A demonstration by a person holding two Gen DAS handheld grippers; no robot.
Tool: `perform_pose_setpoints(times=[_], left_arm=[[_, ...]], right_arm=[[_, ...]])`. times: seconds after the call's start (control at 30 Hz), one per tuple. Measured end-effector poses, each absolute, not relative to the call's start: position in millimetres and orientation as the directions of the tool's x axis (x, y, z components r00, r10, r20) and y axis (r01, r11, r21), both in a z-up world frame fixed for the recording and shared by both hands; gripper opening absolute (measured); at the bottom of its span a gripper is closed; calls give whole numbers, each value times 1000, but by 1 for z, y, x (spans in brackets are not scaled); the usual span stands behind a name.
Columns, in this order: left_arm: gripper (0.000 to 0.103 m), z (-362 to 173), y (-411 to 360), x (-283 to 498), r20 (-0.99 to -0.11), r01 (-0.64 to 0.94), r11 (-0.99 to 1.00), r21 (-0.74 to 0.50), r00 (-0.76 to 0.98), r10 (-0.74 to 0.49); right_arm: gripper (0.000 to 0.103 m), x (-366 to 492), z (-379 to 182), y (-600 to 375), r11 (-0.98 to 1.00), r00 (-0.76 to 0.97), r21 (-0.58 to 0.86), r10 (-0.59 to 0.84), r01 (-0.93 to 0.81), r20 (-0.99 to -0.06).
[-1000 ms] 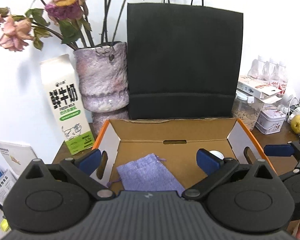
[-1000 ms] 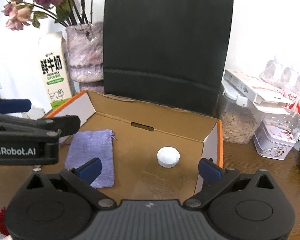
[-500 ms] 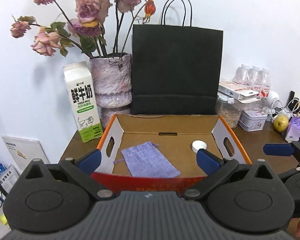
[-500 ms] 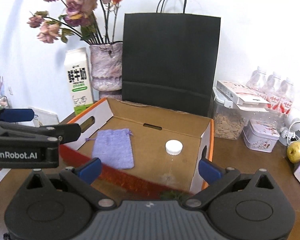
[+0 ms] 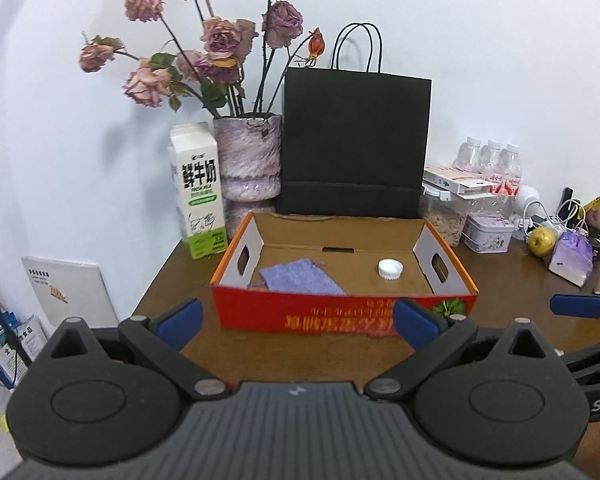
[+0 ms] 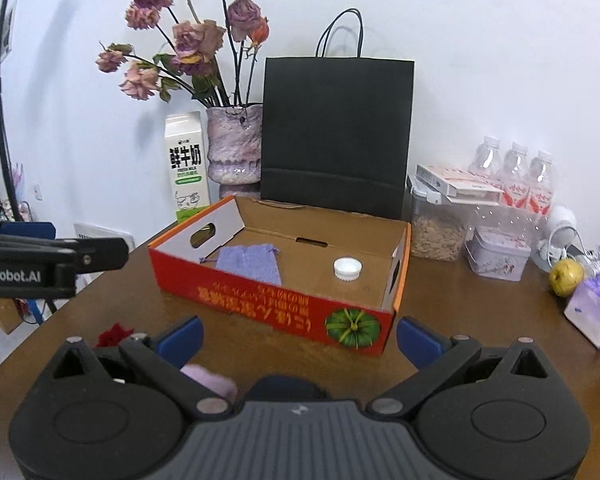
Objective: Organize objects
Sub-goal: 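Withdraw both tools from the box back toward the table items, then grasp the black braided cable with the left tool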
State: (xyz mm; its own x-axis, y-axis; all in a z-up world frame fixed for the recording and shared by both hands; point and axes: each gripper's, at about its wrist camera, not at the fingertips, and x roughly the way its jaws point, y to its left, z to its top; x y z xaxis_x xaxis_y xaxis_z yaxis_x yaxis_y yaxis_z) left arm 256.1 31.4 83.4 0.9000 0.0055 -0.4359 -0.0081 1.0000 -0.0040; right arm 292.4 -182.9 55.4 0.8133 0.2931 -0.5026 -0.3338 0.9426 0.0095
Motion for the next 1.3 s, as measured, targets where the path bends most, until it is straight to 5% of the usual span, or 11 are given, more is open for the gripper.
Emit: perform_pose_setpoints(times=[0.63, 1.3], left_arm=[[103, 41, 44, 162, -444, -71, 997, -26, 895, 52], [103, -19, 40, 143, -554, -57, 998, 6, 831, 50]], right_arm=[[103, 187, 5, -233, 948, 831, -14, 270, -317, -486], [103, 167, -39, -258, 966, 857, 17, 237, -258, -457]])
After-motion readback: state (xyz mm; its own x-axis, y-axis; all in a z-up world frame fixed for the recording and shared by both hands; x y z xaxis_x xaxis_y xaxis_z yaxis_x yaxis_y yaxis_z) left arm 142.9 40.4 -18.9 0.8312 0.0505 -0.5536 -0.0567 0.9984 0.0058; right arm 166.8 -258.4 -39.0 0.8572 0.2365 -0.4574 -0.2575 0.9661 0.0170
